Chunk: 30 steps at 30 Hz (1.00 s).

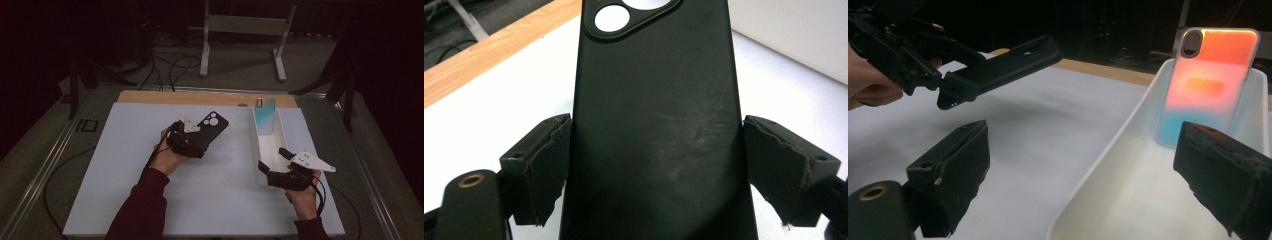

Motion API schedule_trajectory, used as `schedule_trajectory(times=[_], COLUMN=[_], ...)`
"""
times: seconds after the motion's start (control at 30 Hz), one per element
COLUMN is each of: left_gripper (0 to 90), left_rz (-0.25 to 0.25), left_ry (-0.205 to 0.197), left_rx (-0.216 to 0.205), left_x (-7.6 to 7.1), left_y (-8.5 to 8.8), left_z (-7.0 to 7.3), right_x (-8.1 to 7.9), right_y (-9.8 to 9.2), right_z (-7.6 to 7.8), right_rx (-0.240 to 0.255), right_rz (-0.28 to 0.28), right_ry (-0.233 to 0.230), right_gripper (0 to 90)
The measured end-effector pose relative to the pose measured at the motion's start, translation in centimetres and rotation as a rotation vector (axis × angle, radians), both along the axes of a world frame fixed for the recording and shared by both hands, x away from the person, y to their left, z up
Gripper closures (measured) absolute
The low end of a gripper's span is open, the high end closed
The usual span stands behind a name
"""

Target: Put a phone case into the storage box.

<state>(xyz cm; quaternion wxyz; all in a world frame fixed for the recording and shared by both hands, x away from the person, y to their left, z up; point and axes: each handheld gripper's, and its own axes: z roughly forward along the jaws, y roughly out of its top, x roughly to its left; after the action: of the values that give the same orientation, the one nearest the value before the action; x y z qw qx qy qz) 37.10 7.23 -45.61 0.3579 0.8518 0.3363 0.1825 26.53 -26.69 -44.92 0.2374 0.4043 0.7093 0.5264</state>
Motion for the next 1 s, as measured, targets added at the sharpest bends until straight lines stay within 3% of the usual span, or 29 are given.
schedule_trajectory(times=[0.5,1.0], left_gripper=[15.9,15.8], left_rz=[-0.043,-0.096], left_ry=[-0.044,-0.068], left_rx=[-0.001,-0.012], left_x=[-1.8,-3.2], left_y=[-0.3,-0.7], left_z=[1.0,1.6], right_x=[0.0,0.4], right_y=[-0.2,0.0], right_z=[0.1,0.6], right_rx=[0.030,0.017], right_rz=[-0.002,-0.006], right_ry=[0.033,0.049], right_gripper=[7.8,7.8])
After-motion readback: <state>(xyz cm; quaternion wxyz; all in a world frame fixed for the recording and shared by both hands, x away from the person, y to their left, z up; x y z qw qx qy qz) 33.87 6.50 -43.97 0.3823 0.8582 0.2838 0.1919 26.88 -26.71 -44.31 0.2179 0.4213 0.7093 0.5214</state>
